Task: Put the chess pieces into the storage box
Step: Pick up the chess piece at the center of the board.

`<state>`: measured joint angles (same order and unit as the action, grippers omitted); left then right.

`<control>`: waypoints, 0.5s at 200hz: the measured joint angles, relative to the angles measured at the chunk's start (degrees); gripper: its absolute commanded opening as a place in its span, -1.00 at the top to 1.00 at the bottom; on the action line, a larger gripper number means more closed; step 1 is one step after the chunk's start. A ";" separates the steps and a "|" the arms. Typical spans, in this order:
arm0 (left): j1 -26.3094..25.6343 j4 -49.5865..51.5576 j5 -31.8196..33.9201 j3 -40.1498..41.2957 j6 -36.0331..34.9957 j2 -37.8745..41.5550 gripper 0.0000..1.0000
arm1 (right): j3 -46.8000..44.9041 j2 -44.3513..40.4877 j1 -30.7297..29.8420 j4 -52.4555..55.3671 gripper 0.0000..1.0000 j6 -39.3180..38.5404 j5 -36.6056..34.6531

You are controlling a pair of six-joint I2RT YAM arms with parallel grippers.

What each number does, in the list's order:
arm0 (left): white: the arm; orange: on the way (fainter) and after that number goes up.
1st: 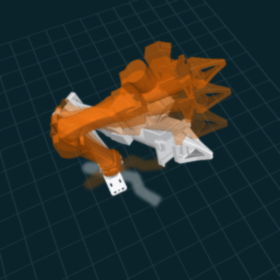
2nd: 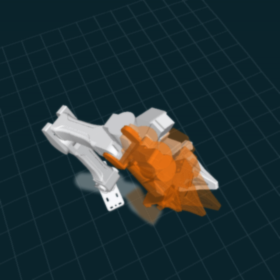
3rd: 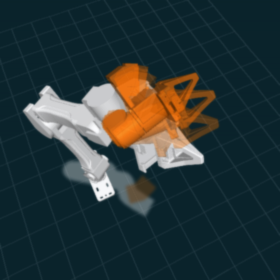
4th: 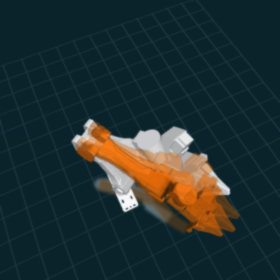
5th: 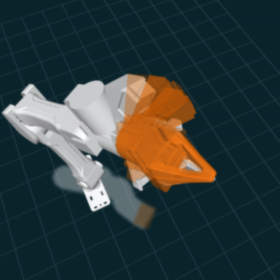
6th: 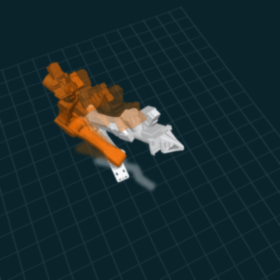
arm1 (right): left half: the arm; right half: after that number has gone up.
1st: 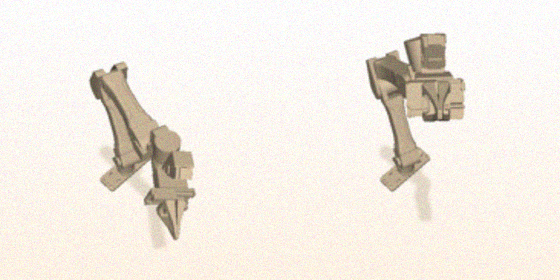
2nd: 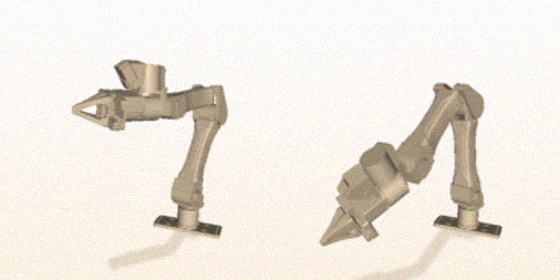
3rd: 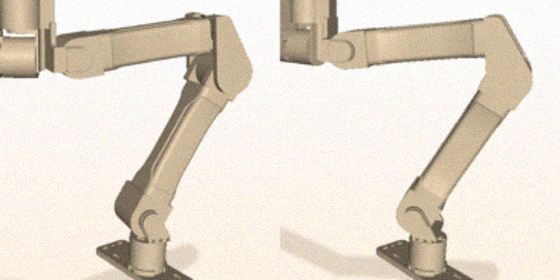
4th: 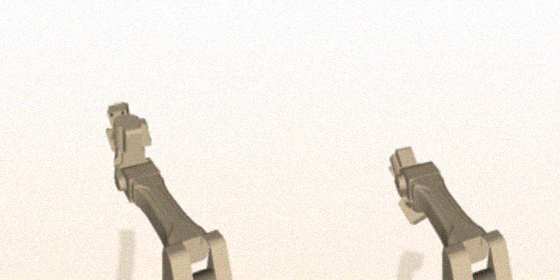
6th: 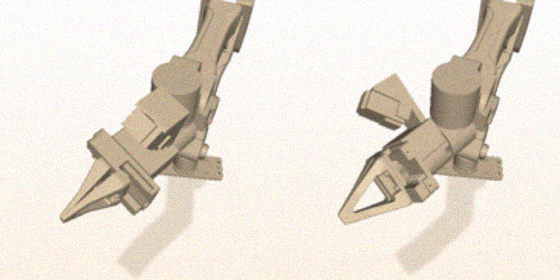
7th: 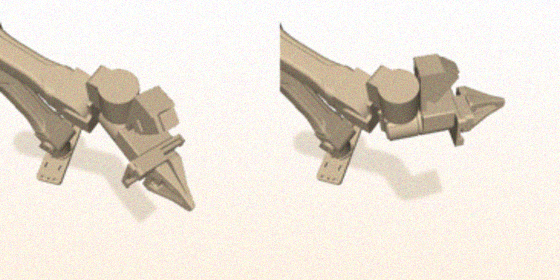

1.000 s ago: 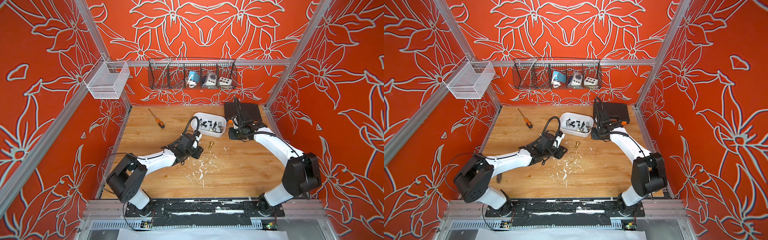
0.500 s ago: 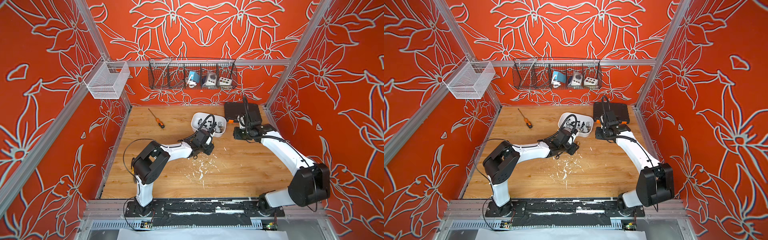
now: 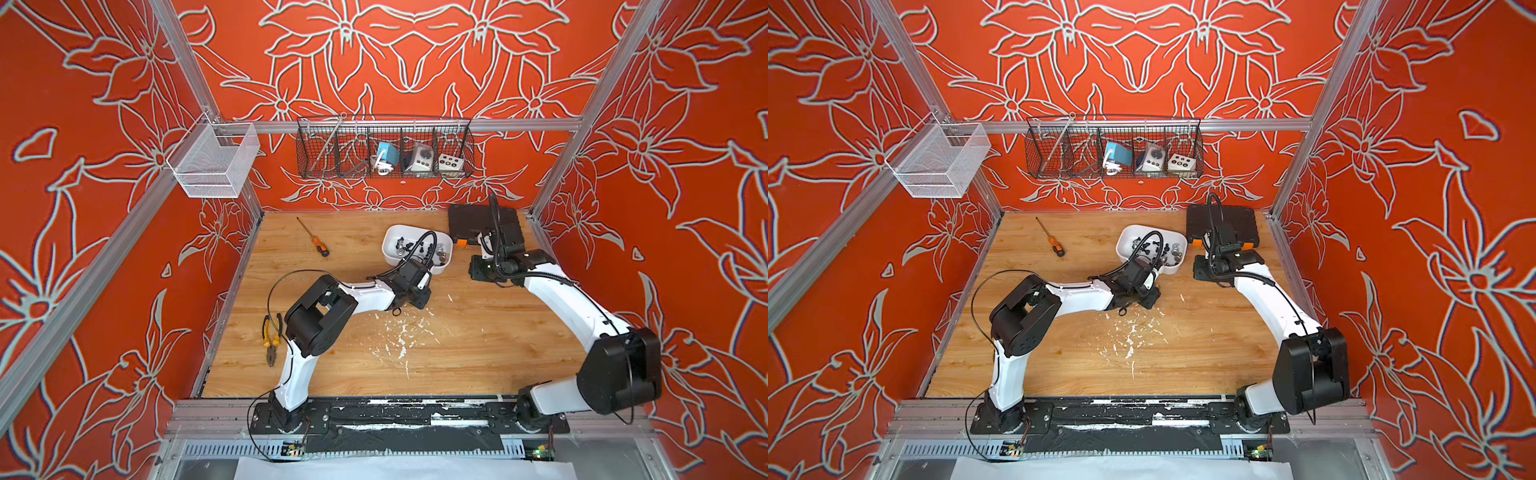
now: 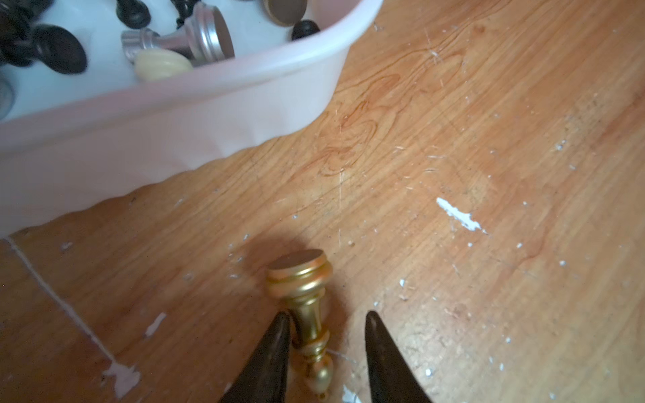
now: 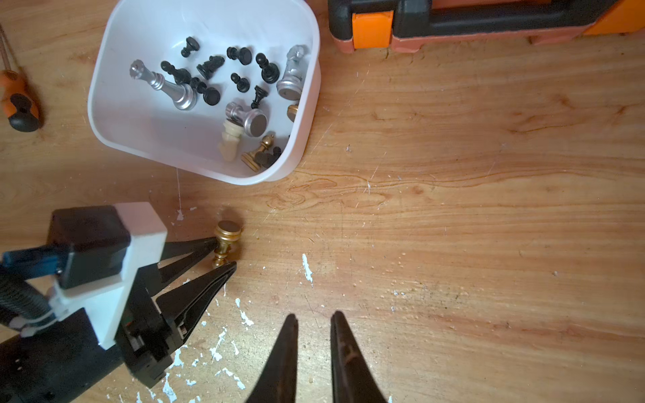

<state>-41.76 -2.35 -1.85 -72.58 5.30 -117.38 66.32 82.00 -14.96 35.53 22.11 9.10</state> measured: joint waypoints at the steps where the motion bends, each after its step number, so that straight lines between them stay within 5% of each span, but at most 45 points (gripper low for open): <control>1: 0.00 0.02 0.09 -0.07 -0.02 -0.07 0.25 | 0.00 0.00 0.00 0.00 0.60 0.00 0.00; 100: 0.00 0.50 2.29 -4.35 0.02 -3.78 0.22 | -0.61 0.00 0.96 0.00 0.62 -0.15 1.11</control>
<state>-41.76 -1.85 0.45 -76.93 5.32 -121.16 65.71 82.00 -14.00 35.53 21.96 10.22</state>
